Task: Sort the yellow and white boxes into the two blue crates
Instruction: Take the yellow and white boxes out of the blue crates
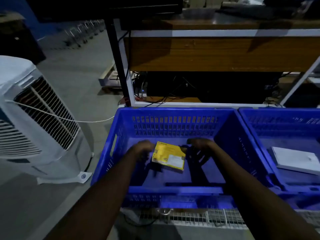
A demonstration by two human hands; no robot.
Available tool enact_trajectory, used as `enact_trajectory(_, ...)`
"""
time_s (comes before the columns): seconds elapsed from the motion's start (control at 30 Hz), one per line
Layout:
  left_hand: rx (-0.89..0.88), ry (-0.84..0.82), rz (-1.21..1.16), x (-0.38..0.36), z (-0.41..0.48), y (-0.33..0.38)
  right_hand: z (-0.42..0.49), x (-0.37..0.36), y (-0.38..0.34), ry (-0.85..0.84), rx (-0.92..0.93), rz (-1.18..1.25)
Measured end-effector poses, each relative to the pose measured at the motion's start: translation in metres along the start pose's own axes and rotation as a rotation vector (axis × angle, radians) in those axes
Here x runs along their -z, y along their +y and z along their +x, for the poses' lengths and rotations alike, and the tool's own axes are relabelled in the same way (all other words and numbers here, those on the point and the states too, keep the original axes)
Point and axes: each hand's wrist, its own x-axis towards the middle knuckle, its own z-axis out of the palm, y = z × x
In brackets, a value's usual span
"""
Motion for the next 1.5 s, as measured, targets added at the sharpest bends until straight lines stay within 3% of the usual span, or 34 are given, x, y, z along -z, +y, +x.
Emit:
enact_trajectory(0.1,0.095,-0.166,-0.030,-0.007,0.012,-0.009,-0.003,-0.007,0.002,-0.112,-0.035,-0.138)
enact_trajectory(0.17,0.101,-0.329,0.200,-0.013,0.018,-0.003,-0.008,-0.005,0.006,-0.194,0.012,-0.192)
enact_trajectory(0.3,0.077,-0.367,0.338,-0.011,0.027,0.008,-0.024,-0.002,0.000,-0.175,0.120,-0.151)
enact_trajectory(0.43,0.139,-0.421,0.166,-0.016,0.038,0.002,-0.029,0.000,0.001,-0.198,0.132,0.067)
enact_trajectory(0.53,0.009,-0.242,0.130,-0.013,0.044,0.005,-0.024,0.007,0.003,-0.132,0.146,0.136)
enact_trajectory(0.63,-0.168,-0.019,0.062,-0.009,0.040,0.016,-0.024,0.016,-0.003,-0.068,0.300,0.232)
enact_trajectory(0.73,-0.265,0.165,-0.127,-0.007,0.033,0.033,-0.034,0.028,-0.008,-0.107,0.505,0.340)
enact_trajectory(0.87,-0.331,0.229,-0.262,-0.006,0.026,0.037,-0.040,0.035,-0.004,-0.249,0.667,0.374)
enact_trajectory(0.93,-0.258,0.109,-0.376,-0.004,0.025,0.036,-0.036,0.039,-0.003,-0.380,0.738,0.515)
enact_trajectory(1.0,-0.150,-0.123,-0.487,0.000,0.017,0.038,-0.035,0.041,-0.004,-0.485,0.781,0.628)
enact_trajectory(1.07,-0.085,-0.325,-0.483,-0.001,0.011,0.039,-0.034,0.036,-0.005,-0.453,0.783,0.614)
enact_trajectory(1.2,0.029,-0.539,-0.428,-0.013,0.003,0.039,-0.032,0.021,-0.007,-0.375,0.766,0.409)
enact_trajectory(1.3,0.012,-0.699,-0.514,-0.012,0.011,0.035,-0.033,0.016,-0.008,-0.310,0.732,0.315)
enact_trajectory(1.37,-0.010,-0.695,-0.533,-0.008,0.014,0.035,-0.031,0.016,-0.009,-0.233,0.682,0.295)
enact_trajectory(1.5,-0.090,-0.425,-0.558,0.002,0.014,0.037,-0.025,0.017,-0.008,-0.148,0.587,0.278)
